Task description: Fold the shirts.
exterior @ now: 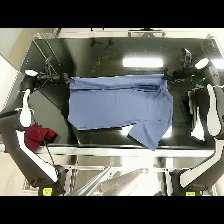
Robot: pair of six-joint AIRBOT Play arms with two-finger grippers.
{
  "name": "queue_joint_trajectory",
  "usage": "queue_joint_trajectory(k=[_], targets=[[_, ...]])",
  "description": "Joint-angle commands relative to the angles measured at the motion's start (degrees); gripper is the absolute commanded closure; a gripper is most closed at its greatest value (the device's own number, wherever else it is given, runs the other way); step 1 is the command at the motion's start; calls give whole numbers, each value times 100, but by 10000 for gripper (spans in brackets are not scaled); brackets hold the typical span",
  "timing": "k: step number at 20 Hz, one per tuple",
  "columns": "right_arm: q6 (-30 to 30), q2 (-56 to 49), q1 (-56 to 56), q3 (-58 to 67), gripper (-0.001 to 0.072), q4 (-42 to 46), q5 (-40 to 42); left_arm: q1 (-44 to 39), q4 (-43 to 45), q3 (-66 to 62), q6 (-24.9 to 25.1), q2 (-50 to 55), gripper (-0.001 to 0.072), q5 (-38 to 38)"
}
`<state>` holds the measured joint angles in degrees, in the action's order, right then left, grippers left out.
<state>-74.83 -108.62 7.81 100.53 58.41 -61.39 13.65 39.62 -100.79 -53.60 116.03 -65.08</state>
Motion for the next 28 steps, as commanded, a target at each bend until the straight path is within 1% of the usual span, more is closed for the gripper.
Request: queue_joint_trajectory(k=[1, 3, 6, 8, 9, 10, 11, 12, 13, 15, 16, 18, 20, 21, 23, 24, 25, 27, 28], targets=[[-343, -181, -7, 2, 700, 911, -179, -181, 1314, -730, -601, 422, 696, -623], [-343, -278, -13, 2, 700, 935, -181, -361, 1792, -817, -699, 437, 696, -706], [-343, -374, -17, 2, 700, 953, -186, -603, 2168, -815, -750, 437, 696, -789], [-317, -365, -20, 4, 692, 901, -190, -723, 2225, -817, -756, 433, 692, -839], [-323, -356, -17, 4, 583, 820, -190, -774, 2225, -817, -758, 417, 682, -876], [-328, -345, -15, 9, 449, 761, -221, -798, 2223, -820, -758, 387, 569, -957], [-334, -323, -11, 22, 433, 739, -358, -833, 2232, -890, -774, 337, 318, -1163], [-369, -275, 2, 70, 433, 776, -588, -828, 2288, -1062, -909, 306, 184, -1462], [-374, -210, 35, 157, 433, 850, -887, -787, 2505, -1318, -1279, 260, 166, -1827], [-431, 118, 216, 260, 432, 999, -1563, -627, 2822, -1696, -1744, 76, 166, -2577], [-446, 330, 341, 258, 433, 997, -1812, -505, 2817, -1585, -1814, -125, 167, -2789], [-490, 807, 638, 98, 433, 999, -2312, -269, 2782, -728, -1882, -737, 167, -2955], [-448, 1362, 920, -474, 434, 994, -2524, -57, 2785, 579, -1703, -1421, 167, -2806], [-385, 1681, 1062, -901, 434, 994, -2514, 52, 2782, 1390, -1541, -1770, 167, -2603], [-350, 2258, 1318, -1727, 434, 994, -2461, 203, 2778, 2656, -1228, -2192, 166, -2260], [-332, 2555, 1464, -2149, 434, 990, -2417, 260, 2767, 3233, -1060, -2354, 167, -1974], [-317, 2804, 1602, -2498, 434, 966, -2371, 297, 2739, 3657, -916, -2435, 166, -1694], [-293, 3220, 1860, -3058, 496, 927, -2286, 299, 2297, 4109, -479, -2417, 167, -1322], [-260, 3394, 1974, -3292, 496, 925, -2299, 299, 2031, 4232, -267, -2380, 167, -1204]])
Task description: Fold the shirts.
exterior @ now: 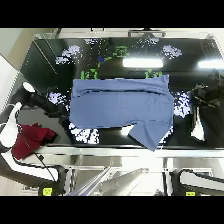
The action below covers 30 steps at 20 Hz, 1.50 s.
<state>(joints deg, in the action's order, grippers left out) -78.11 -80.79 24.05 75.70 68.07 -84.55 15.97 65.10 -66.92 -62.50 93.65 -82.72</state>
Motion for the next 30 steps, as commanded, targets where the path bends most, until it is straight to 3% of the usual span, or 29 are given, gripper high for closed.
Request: queue_joint_trajectory(k=[1, 4, 7, 8, 9, 10, 11, 16, 23, 24, 26, 27, 30], targets=[[79, 776, 446, -1036, 496, -37, 2, 68, -824, 920, 839, -79, 167, 632], [140, 1078, 586, -1700, 490, -37, 4, 9, -1683, 938, 1368, 181, 167, 588], [149, 1231, 584, -2559, 488, -227, 61, -125, -1716, 918, 1364, 227, 168, 179], [181, 1228, 584, -2815, 482, -391, 131, -142, -1716, 870, 1353, 225, 207, -42], [186, 1222, 584, -3084, 407, -507, 291, -142, -1720, 835, 1335, 212, 400, -282], [188, 1220, 584, -3314, 271, -560, 511, -140, -1718, 876, 1287, 153, 588, -385], [192, 1220, 577, -3536, 195, -634, 723, -140, -1716, 927, 1257, 74, 702, -411], [957, 1154, 573, -4376, 212, -1720, 1434, -140, -1716, 944, 1093, -216, 703, -177], [1749, 35, 385, -4483, 214, -2677, 1670, -136, -1714, 944, 942, -216, 704, -72], [1853, -55, 238, -4483, 245, -2837, 1665, -136, -1714, 944, 905, -216, 703, -76], [2153, -63, -46, -4461, 590, -3121, 1604, -136, -1714, 944, 835, -216, 704, -118], [2247, -52, -107, -4393, 683, -3191, 1449, -136, -1711, 944, 824, -216, 704, -155], [2168, 177, 48, -4087, 699, -3077, 828, -13, -1696, 944, 632, -216, 704, -387]])
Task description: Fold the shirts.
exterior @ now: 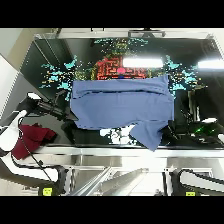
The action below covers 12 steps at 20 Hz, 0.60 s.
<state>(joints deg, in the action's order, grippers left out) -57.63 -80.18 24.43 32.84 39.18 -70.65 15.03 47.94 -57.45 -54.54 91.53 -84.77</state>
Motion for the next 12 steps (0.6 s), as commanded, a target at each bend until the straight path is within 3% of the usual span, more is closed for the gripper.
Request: queue_joint_trajectory(k=[1, 5, 9, 12], targets=[[-79, 315, 133, 254, 699, 2, -586, 195, 129, 0, -372, -4, 703, -254], [-905, 1045, 592, 273, 699, 1261, -535, 695, 785, 7, -1113, -7, 703, -474], [-660, 1641, 352, 374, 699, 74, -765, 765, 479, -52, -1106, -212, 704, -737], [-669, 1725, -291, 1187, 699, -566, -601, 612, 304, -708, -1150, -479, 685, -815]])
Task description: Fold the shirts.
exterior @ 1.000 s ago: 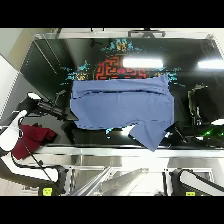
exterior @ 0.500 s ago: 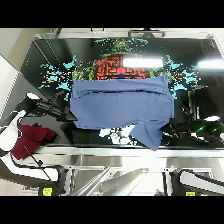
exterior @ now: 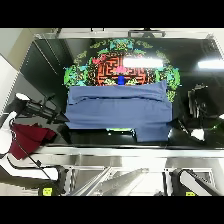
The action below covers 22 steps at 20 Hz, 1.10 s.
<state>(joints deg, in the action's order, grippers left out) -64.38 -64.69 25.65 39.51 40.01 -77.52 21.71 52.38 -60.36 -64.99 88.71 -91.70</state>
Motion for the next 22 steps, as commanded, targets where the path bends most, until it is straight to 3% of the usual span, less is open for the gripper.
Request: queue_joint_trajectory(k=[1, 3, 8, 13, 17, 18, 19, 21, 22], targets=[[2, 138, -634, 861, 700, -708, 378, -133, -138, -721, -153, -229, 684, -66], [-131, -254, -1029, 1670, 700, -706, 1005, -302, -122, -1451, -317, -109, 684, 103], [-160, -2149, -1423, 3252, 699, -704, 1432, -595, -90, -3126, -516, 992, 686, 372], [317, -3646, -1508, 3753, 699, -699, 1967, -636, -94, -4199, -562, 2435, 698, 448], [485, -4144, -1504, 3762, 699, -599, 2175, -634, -98, -4990, -649, 3292, 689, 341], [527, -4153, -1504, 3762, 698, -601, 2173, -634, -103, -5143, -730, 3438, 601, 199], [529, -4120, -1488, 3797, 680, -590, 2146, -634, -101, -5285, -837, 3541, 446, 42], [531, -4017, -1338, 4098, 320, -483, 1633, -634, -109, -5617, -907, 3626, 438, -332], [525, -3967, -1231, 4315, 267, -317, 1320, -627, -109, -5790, -907, 3606, 438, -501]])
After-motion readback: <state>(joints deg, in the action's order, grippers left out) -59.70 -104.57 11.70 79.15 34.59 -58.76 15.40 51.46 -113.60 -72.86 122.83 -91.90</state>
